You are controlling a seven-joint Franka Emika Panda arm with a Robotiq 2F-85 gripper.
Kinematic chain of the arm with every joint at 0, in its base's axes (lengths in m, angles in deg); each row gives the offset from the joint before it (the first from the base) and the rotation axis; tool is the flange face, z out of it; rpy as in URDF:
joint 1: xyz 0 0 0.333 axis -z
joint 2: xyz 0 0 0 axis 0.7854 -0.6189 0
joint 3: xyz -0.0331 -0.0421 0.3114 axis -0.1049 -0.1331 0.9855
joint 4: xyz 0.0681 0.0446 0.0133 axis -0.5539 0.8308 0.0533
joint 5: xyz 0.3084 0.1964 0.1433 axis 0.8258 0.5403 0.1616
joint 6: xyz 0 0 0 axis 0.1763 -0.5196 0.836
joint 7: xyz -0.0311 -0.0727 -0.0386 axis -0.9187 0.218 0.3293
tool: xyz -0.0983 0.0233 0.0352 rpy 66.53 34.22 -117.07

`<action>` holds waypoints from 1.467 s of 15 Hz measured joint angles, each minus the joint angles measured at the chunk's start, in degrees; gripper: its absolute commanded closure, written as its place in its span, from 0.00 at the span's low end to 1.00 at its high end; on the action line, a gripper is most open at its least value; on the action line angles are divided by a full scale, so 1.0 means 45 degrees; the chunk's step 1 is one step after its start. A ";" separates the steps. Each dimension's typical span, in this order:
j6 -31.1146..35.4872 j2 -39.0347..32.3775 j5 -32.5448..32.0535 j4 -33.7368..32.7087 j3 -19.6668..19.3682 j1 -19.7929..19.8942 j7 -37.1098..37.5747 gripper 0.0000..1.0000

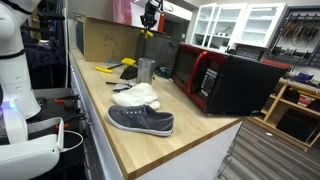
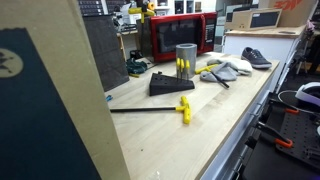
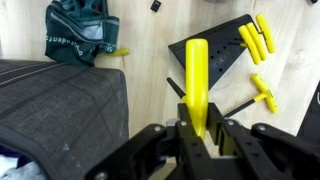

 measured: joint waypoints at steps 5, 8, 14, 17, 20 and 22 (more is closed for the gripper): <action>-0.0135 0.0611 0.2540 0.0101 0.0701 0.1439 -0.0450 0.94; -0.0440 0.0764 0.3872 0.0471 0.1248 0.2059 -0.0657 0.94; -0.1134 0.1653 0.4463 0.2422 0.1833 0.2575 -0.0661 0.94; -0.1159 0.2491 0.4448 0.3735 0.1851 0.2652 -0.0642 0.94; -0.0955 0.3475 0.4562 0.5185 0.1852 0.2851 -0.0638 0.94; -0.0857 0.4184 0.5195 0.6129 0.1104 0.2514 -0.0643 0.94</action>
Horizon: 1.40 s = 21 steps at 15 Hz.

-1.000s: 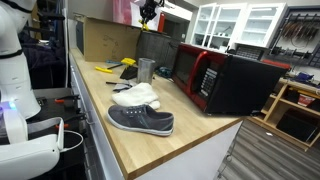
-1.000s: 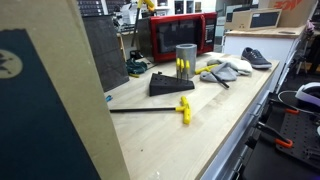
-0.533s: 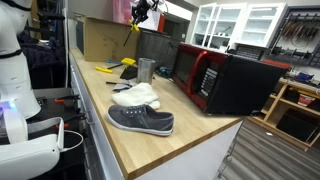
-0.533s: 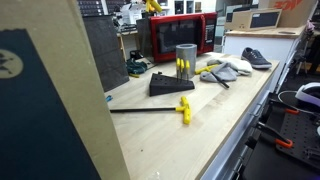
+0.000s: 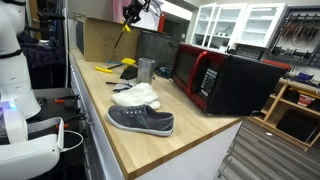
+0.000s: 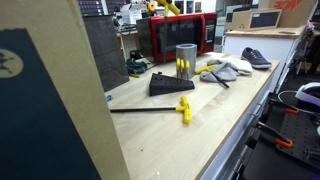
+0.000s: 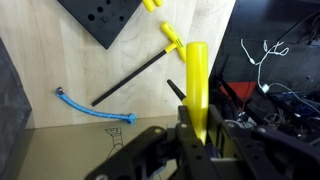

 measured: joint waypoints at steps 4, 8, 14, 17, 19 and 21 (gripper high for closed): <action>0.0139 0.1337 0.0885 0.2000 -0.1547 -0.0627 -0.0007 0.94; 0.0382 0.2218 0.0866 0.4313 -0.2868 -0.0875 0.0008 0.94; 0.0617 0.2406 0.0656 0.6713 -0.4552 -0.0783 0.0039 0.94; 0.1004 0.2401 0.0249 0.7593 -0.5310 -0.0540 0.0118 0.94; 0.1317 0.2392 -0.0014 0.8124 -0.5744 -0.0299 0.0210 0.94; 0.1824 0.2387 -0.0232 0.8584 -0.6120 -0.0064 0.0316 0.94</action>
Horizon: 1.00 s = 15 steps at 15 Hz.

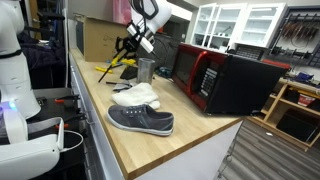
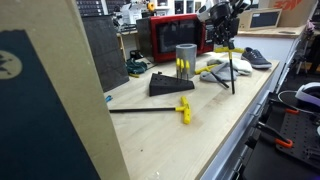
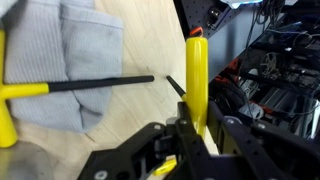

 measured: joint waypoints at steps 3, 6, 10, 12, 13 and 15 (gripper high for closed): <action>0.0241 0.0018 -0.0032 0.0243 -0.0417 0.0318 0.0289 0.94; 0.0353 0.0054 -0.0038 0.0253 -0.0628 0.0465 0.0660 0.94; 0.0581 0.0188 -0.0199 0.0252 -0.0733 0.0611 0.1045 0.94; 0.0762 0.0254 -0.0424 0.0246 -0.0805 0.0640 0.1264 0.94; 0.0860 0.0277 -0.0575 0.0230 -0.0835 0.0650 0.1388 0.53; 0.1095 0.0311 -0.0876 0.0185 -0.0861 0.0652 0.1705 0.45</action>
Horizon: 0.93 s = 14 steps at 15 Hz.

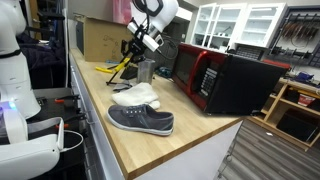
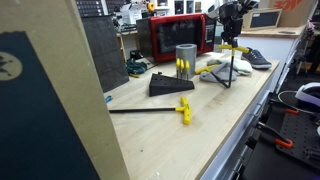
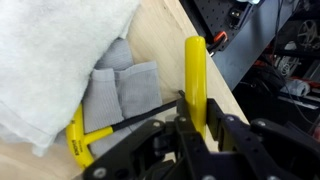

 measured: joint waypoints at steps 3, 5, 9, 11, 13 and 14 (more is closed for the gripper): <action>0.0799 0.0004 -0.0674 -0.0138 0.0048 -0.0039 0.0492 0.23; 0.1186 0.0020 -0.1204 -0.0436 0.0164 -0.0135 0.0806 0.07; 0.1478 0.0156 -0.2149 -0.1471 0.0611 -0.0530 0.1245 0.00; 0.1504 0.0235 -0.2468 -0.2192 0.0924 -0.0840 0.1259 0.00; 0.1585 0.0247 -0.2762 -0.2946 0.1242 -0.1183 0.1259 0.00; 0.1648 0.0236 -0.2860 -0.3297 0.1390 -0.1339 0.1259 0.00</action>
